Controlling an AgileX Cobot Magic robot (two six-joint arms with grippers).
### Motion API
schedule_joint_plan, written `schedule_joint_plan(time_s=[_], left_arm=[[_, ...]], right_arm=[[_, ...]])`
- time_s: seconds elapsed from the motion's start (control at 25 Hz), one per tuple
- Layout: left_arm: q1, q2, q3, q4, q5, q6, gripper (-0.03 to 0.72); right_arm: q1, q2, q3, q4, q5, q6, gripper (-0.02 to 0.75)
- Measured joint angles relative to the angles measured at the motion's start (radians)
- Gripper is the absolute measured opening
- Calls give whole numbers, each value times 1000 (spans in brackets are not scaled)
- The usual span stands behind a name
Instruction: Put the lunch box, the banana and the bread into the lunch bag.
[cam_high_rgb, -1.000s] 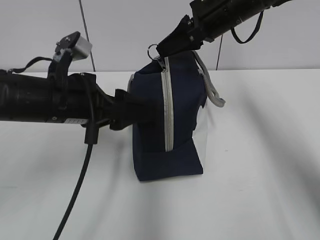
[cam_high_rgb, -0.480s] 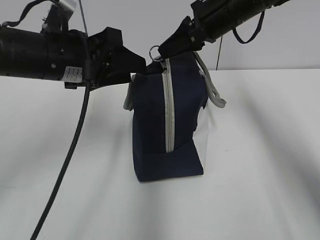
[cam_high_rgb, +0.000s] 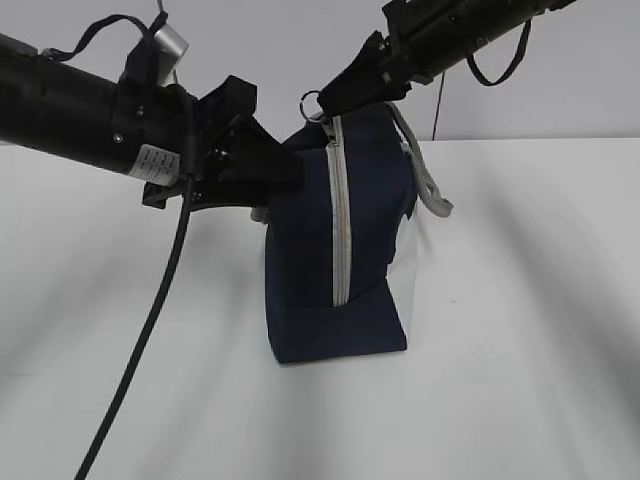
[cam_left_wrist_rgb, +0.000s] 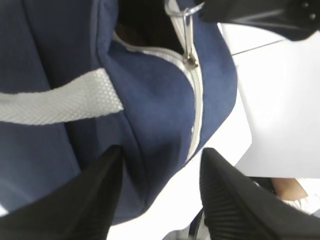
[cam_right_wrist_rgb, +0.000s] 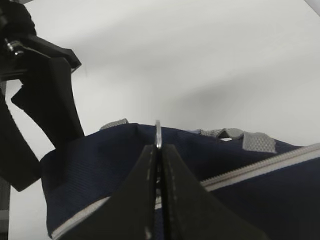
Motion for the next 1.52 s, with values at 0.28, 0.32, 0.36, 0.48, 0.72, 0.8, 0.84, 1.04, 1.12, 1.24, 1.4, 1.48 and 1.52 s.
schedule_joint_plan(time_s=[0.28, 0.32, 0.36, 0.48, 0.72, 0.8, 0.84, 1.04, 1.12, 1.24, 1.4, 1.48, 1.52], left_arm=[[5, 5, -15, 44, 25, -51, 351], [4, 9, -17, 42, 25, -51, 340], [2, 11, -17, 42, 25, -50, 315], [-3, 22, -17, 40, 21, -10, 123], [-6, 27, -17, 31, 24, 44, 8], [-6, 27, -19, 27, 26, 48, 8], [-6, 27, -19, 24, 26, 53, 7], [-6, 27, -20, 21, 37, 78, 6], [-6, 27, -21, 24, 38, 80, 6], [-6, 27, -21, 30, 45, 81, 6], [-6, 27, -22, 45, 56, 82, 6], [-5, 27, -24, 54, 64, 82, 5], [-4, 27, -26, 57, 68, 82, 5]], right_arm=[[0, 0, 0, 0, 0, 5, 0], [0, 0, 0, 0, 0, 5, 0], [0, 0, 0, -2, 0, 5, 0], [0, 0, 0, -23, 0, 7, 0], [0, -2, 0, -42, -22, 7, 0], [0, -2, 0, -44, -46, 7, 0], [0, -2, 0, -44, -62, 7, 0], [0, -2, 0, -44, -122, 7, 0], [0, -2, 0, -44, -136, 7, 0], [0, -2, 0, -44, -150, 3, 0], [2, -2, 0, -44, -178, -8, 0], [3, -2, 0, -44, -190, -9, 0], [3, -2, 0, -44, -198, -14, 0]])
